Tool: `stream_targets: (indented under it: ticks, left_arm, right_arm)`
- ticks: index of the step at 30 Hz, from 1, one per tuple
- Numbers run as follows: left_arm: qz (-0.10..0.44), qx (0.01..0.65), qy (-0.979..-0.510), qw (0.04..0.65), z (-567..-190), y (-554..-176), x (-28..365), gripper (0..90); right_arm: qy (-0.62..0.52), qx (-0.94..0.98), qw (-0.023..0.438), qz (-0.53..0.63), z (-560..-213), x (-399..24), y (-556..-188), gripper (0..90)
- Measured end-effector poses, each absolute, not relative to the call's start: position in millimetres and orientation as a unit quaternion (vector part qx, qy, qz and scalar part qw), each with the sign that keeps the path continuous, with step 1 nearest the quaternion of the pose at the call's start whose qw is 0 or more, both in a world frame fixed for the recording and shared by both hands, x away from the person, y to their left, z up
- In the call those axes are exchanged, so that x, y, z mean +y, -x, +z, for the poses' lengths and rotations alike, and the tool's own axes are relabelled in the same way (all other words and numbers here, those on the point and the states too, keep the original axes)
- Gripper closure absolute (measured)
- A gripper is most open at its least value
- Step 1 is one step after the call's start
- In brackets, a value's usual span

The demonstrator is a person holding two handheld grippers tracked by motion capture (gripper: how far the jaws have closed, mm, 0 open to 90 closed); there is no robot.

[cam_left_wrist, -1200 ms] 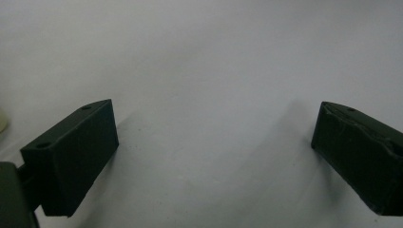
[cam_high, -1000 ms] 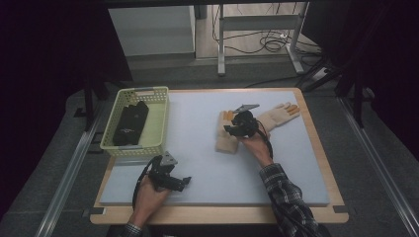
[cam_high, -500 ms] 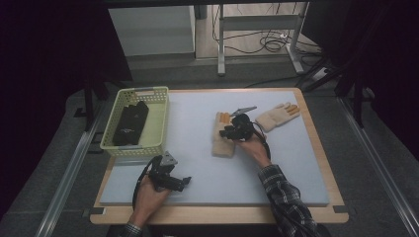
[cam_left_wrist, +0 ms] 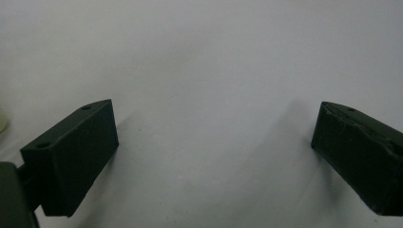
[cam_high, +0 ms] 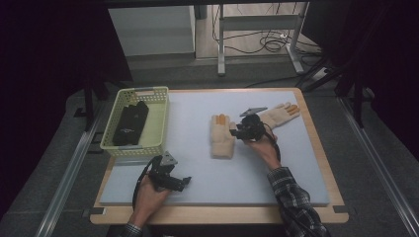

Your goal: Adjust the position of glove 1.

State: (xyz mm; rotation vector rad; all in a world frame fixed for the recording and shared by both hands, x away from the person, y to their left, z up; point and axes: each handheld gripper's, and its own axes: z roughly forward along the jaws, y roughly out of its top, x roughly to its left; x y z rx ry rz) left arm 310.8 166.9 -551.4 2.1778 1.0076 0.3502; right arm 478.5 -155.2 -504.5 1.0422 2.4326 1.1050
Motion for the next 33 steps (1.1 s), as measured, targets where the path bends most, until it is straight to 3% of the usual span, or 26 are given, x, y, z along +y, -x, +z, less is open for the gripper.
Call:
stream_targets:
  ticks: [14,21,24,33]
  left_arm:
    - [0.135,0.388,-0.842,0.350,-551.3,-310.9,167.1,1.9]
    - [0.135,0.388,-0.842,0.350,-551.2,-310.9,167.1,2.0]
    - [0.135,0.388,-0.842,0.350,-551.2,-310.9,167.2,2.0]
    - [0.135,0.388,-0.842,0.349,-551.2,-310.9,167.2,2.0]
  right_arm:
    - [-0.464,0.780,0.229,0.351,-488.8,-250.3,-507.5,54.8]
    - [-0.497,0.760,0.253,0.333,-499.7,-273.4,-527.9,34.5]
    - [-0.505,0.762,0.250,0.318,-509.5,-274.6,-536.5,32.5]
    - [-0.523,0.756,0.253,0.303,-513.9,-273.8,-533.9,71.7]
